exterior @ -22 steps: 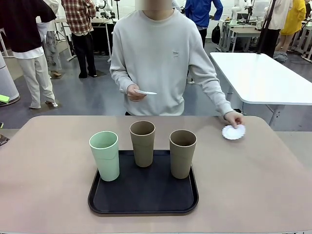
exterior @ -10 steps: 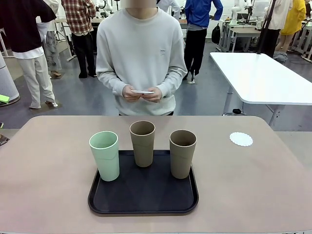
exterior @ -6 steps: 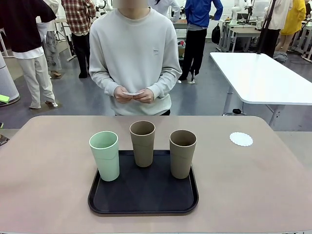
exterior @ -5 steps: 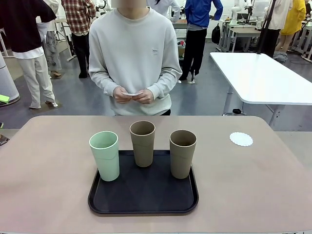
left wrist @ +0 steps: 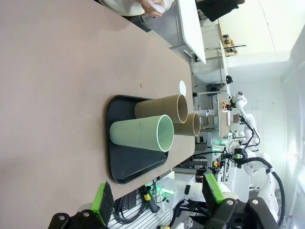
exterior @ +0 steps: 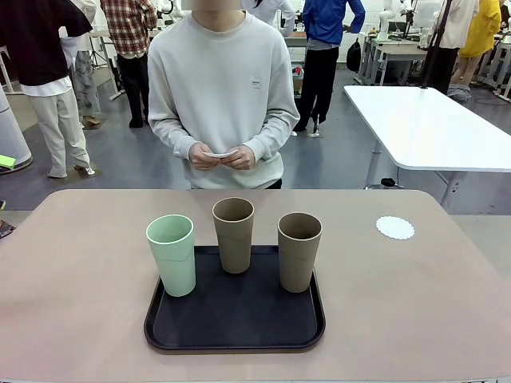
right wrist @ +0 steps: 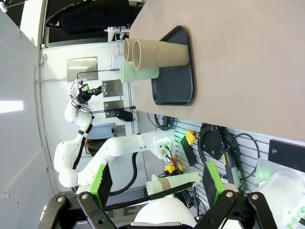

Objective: Place coasters on the table and set cups on them.
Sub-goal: Pick up one Reusable plastic cup and place it on a coaster set by the human.

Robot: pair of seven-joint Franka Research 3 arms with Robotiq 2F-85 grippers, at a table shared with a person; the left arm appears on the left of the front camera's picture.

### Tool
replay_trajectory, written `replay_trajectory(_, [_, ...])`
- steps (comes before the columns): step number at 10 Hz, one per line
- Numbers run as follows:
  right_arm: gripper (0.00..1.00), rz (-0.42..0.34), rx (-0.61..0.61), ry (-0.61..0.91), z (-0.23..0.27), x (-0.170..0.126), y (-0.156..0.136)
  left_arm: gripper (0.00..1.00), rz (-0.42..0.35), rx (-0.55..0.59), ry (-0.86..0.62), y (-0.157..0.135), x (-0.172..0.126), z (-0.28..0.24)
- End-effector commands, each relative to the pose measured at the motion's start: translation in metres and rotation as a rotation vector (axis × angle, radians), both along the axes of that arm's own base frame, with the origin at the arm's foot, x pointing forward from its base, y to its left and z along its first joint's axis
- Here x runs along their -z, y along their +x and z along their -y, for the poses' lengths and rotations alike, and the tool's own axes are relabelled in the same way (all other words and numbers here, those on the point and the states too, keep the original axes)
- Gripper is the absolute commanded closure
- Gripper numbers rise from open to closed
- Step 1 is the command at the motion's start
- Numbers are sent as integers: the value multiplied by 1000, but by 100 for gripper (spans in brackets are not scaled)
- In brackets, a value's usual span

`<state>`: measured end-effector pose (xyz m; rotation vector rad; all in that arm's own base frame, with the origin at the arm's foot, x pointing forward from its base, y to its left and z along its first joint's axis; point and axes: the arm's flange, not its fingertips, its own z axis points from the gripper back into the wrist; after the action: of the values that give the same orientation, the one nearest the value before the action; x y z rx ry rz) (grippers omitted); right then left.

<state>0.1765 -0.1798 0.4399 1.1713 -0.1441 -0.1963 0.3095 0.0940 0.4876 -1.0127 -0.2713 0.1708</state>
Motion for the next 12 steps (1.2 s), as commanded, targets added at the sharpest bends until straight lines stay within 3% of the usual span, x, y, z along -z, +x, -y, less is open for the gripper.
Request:
replay_trajectory(1, [0, 123, -64, -155, -15, -16, 23, 0, 21, 7, -17, -2, 0, -2])
replay_trajectory(2, [0, 188, -151, -340, -37, -37, 55, 0, 21, 7, -17, -2, 0, -2])
replay_trajectory(4, [0, 206, -339, -549, -71, -68, 122, 0, 21, 7, -17, -2, 0, -2])
replay_trajectory(6, [0, 276, -433, -767, -130, -77, 158, 0, 21, 7, -17, -2, 0, -2])
replay_trajectory(8, [0, 348, -609, -882, -186, -59, 158, 0, 21, 7, -17, -2, 0, -2])
replay_trajectory(12, [0, 399, -760, -919, -261, -25, 160, 0, 21, 7, -17, -2, 0, -2])
